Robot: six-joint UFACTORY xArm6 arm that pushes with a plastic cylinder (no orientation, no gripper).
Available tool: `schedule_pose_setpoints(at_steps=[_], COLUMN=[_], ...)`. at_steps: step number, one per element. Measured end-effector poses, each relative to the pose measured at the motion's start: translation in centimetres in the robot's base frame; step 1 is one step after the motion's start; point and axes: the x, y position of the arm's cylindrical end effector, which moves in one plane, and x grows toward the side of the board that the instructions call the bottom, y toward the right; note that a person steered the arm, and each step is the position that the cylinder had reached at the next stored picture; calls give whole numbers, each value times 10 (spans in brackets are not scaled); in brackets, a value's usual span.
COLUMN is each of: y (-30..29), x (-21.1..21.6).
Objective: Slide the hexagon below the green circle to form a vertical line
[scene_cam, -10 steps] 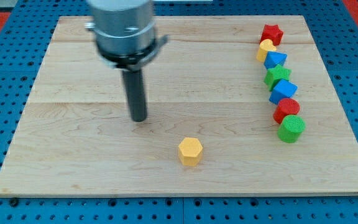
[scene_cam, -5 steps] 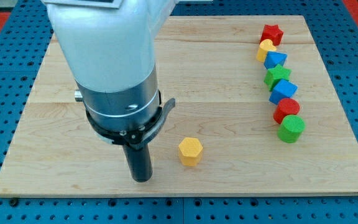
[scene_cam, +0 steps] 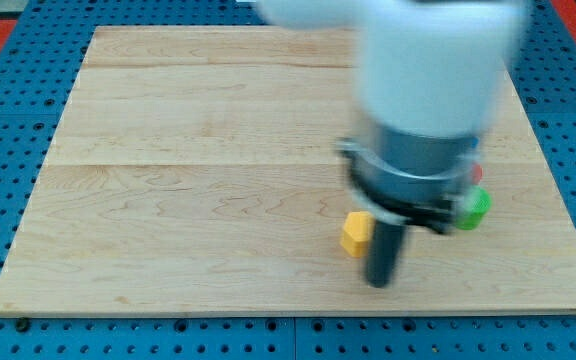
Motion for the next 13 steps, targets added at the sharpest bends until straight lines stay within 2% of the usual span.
schedule_pose_setpoints(at_steps=[1, 2, 3, 4, 5, 6, 8, 10, 11, 12, 13], y=[-49, -102, -37, 10, -26, 9, 20, 44, 32, 20, 80], x=[-7, -44, -59, -51, -94, -103, -54, -45, -42, -16, 27])
